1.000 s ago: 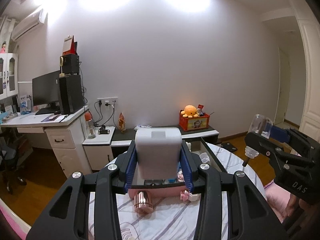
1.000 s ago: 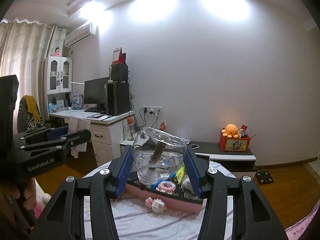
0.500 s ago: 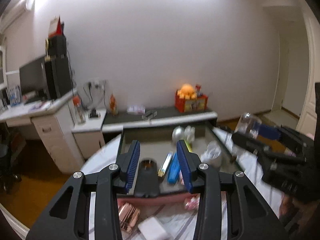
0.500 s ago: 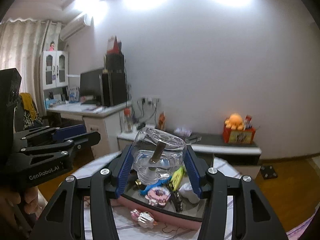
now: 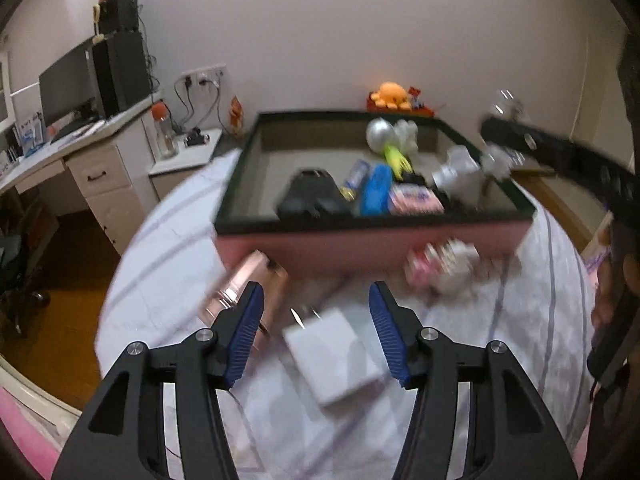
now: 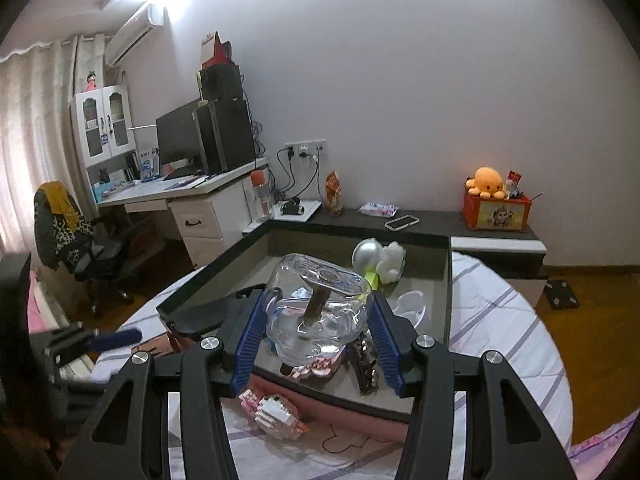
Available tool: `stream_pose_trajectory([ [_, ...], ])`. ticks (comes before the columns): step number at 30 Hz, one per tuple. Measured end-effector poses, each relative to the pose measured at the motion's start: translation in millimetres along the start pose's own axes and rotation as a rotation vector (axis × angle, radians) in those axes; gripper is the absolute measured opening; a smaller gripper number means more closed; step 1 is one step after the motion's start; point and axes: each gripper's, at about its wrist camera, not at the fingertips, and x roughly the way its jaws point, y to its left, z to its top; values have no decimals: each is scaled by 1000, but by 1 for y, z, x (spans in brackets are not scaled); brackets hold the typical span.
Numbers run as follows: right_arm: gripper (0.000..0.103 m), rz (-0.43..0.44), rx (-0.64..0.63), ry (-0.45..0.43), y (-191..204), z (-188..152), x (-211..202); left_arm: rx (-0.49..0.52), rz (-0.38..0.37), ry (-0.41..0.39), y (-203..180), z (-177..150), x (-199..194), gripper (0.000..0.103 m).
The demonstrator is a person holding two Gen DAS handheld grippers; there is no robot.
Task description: Organize rigid objects
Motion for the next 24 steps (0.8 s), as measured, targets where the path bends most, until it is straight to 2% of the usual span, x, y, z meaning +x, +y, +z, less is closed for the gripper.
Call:
stream_pose_trajectory([
  [6,53,18,3,5,1,1,-1,12,24,71,-9,-13,13,56],
  [11,53,28,4,10,-1,1,-3,24,85,86,-11,-16,21,56],
  [13,53,31,7,11,-3,0,-3,22,74,120,-12,-20,29,49],
  [18,53,29,8,14,-5,-1,-4,30,59,103,-14,-20,28,40],
  [24,53,25,9,17,-5,-1,-4,35,30,91,-15,-15,19,40],
])
